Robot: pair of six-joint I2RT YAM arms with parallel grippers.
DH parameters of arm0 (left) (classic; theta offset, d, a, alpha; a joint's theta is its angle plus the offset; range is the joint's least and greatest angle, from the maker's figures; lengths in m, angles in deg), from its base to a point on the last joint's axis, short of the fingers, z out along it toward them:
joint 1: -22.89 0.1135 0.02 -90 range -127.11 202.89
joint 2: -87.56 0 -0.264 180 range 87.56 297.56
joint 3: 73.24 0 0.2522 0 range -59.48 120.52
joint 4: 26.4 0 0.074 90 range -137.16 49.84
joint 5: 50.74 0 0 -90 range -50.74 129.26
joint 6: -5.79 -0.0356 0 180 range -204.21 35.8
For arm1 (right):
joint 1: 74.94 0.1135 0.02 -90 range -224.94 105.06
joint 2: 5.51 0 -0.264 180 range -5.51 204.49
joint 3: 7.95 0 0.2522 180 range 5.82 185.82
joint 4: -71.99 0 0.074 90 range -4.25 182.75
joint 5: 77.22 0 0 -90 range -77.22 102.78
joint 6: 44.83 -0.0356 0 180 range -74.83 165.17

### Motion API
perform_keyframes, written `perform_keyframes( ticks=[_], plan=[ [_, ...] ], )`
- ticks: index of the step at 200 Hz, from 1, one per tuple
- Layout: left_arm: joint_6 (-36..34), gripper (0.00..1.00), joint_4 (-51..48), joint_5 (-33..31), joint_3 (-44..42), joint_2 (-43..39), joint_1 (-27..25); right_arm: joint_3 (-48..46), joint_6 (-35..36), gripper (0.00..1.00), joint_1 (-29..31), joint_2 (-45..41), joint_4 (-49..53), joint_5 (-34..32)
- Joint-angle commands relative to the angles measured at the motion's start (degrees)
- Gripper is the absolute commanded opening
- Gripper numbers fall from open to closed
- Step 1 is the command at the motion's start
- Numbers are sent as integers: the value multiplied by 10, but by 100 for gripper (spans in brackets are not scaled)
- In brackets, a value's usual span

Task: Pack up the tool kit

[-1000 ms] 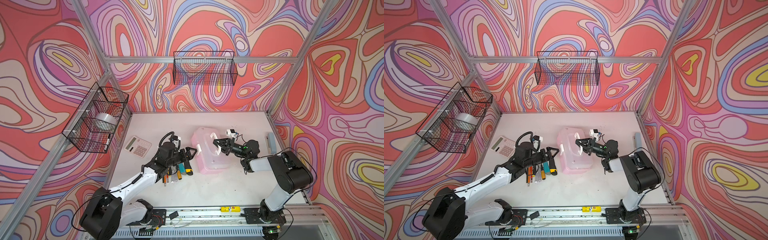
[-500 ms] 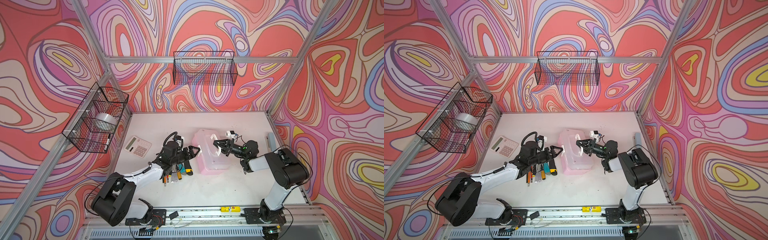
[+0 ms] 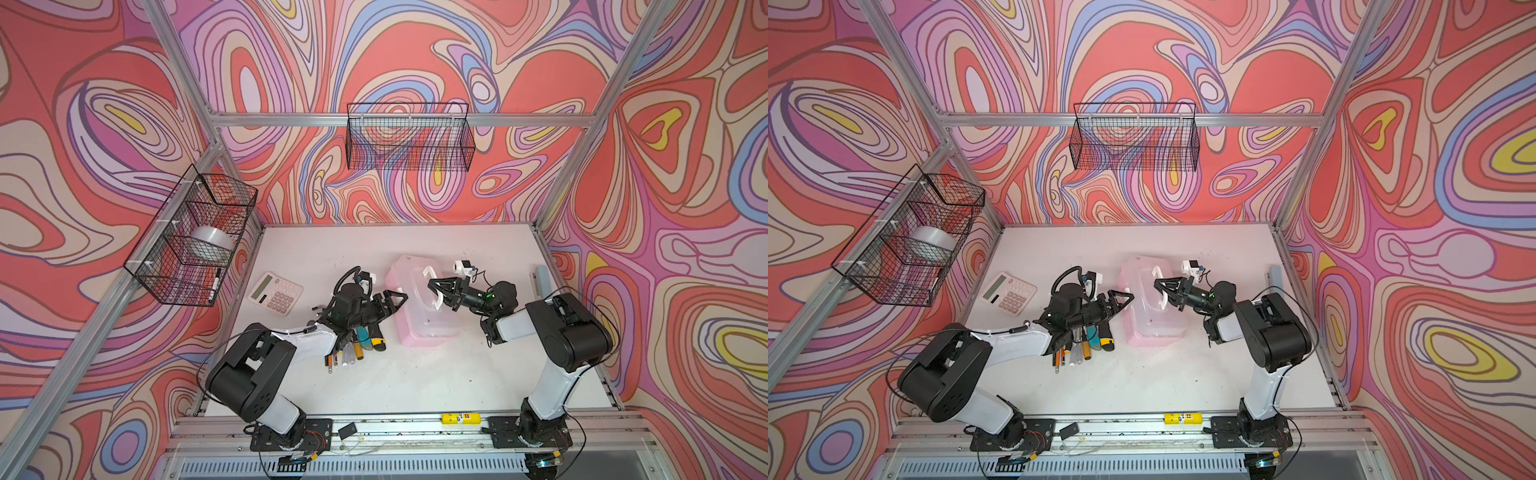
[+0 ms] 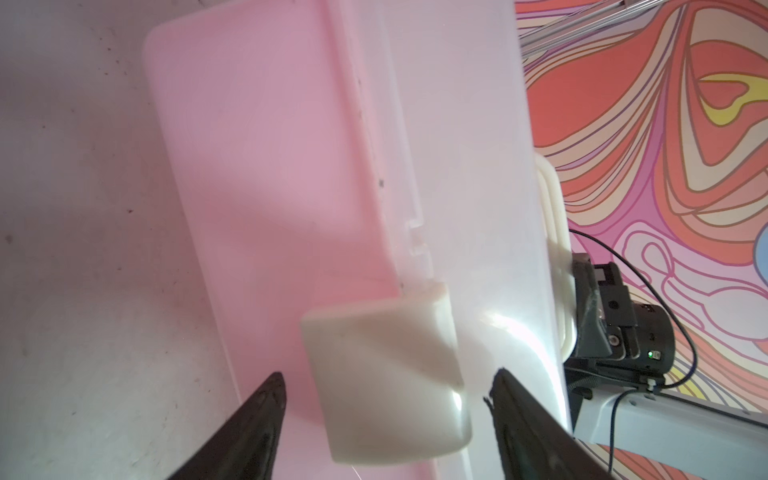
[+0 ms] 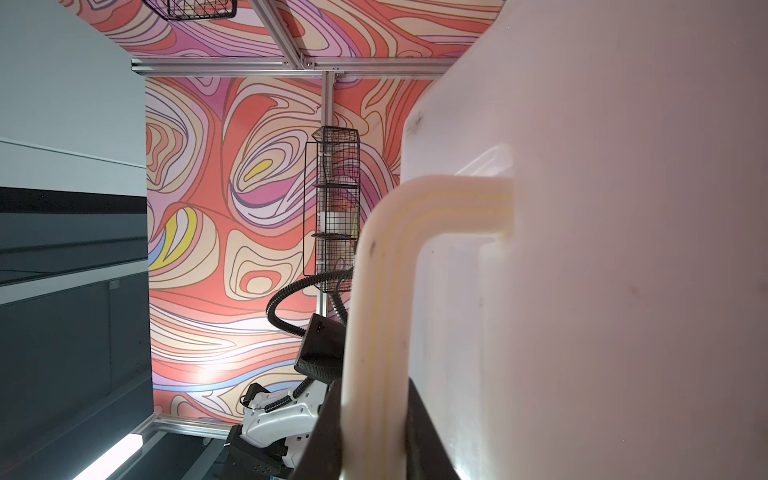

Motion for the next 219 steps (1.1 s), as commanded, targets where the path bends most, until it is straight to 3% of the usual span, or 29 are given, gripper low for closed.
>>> perform_keyframes(
  ticks=[1,43,78,147,219],
  plan=[
    [49,74,128,29,-1,29,-3,12,0,0,1,18,-15,9],
    [132,70,296,77,6,90,-3,15,-1,0,-6,24,-16,11],
    [165,70,363,79,-15,77,8,9,-1,0,-20,28,-14,11],
    [169,72,363,75,-17,26,31,3,6,0,-23,59,-14,8],
    [171,71,356,89,-6,56,32,0,12,0,-22,53,-15,5]
  ],
)
